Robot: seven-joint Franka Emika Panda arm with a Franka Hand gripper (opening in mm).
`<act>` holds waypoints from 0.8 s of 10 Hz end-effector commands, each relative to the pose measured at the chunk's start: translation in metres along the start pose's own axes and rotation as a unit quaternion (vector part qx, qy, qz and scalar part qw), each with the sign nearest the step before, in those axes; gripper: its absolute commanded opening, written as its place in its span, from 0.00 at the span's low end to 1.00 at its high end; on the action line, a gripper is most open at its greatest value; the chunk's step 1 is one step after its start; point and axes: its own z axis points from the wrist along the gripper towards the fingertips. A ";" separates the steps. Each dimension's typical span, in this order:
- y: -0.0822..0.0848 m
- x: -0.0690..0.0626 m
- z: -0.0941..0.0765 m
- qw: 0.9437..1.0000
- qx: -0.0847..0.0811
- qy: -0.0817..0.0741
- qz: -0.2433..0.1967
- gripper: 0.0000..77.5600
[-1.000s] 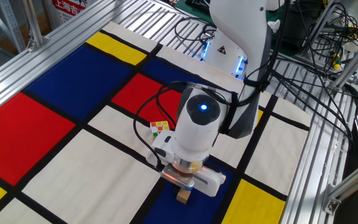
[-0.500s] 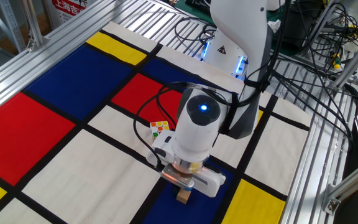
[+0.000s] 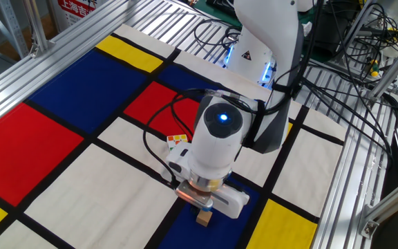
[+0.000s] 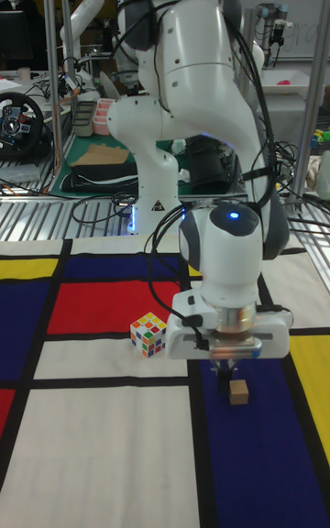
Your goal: Use the gripper to push the small block from left to right
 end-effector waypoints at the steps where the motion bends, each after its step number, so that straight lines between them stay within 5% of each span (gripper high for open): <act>1: -0.020 -0.004 -0.030 1.000 -0.003 0.024 0.008 0.00; 8: -0.060 0.003 -0.080 0.999 -0.011 0.045 0.014 0.00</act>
